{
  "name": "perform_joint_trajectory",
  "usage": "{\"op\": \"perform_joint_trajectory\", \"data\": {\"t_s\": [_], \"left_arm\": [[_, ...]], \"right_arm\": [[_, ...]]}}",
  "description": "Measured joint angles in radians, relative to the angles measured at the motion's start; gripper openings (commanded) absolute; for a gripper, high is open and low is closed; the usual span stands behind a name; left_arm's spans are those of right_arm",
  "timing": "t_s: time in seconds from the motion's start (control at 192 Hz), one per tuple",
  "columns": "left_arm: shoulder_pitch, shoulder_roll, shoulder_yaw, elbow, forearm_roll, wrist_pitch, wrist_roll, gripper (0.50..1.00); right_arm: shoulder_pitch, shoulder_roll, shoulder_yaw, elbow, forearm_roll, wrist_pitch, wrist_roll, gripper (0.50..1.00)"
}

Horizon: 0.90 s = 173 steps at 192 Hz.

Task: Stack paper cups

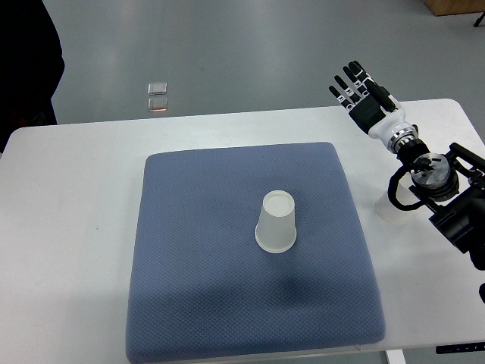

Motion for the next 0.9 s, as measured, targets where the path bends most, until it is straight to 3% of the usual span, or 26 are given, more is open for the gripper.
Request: {"op": "perform_joint_trajectory", "data": {"t_s": [0.688,0.902], "left_arm": [[-0.002,0.0,0.002,-0.005,-0.002,0.002,-0.002,1.0],[-0.005,0.0,0.004,-0.032,0.001,-0.001,-0.002,1.0]], "right_arm": [[0.039,-0.012,-0.013,0.021,-0.114,-0.017,-0.004,0.917],[0.097,-0.097,-0.066,0.082,-0.219,-0.015,-0.045,0.917]]}}
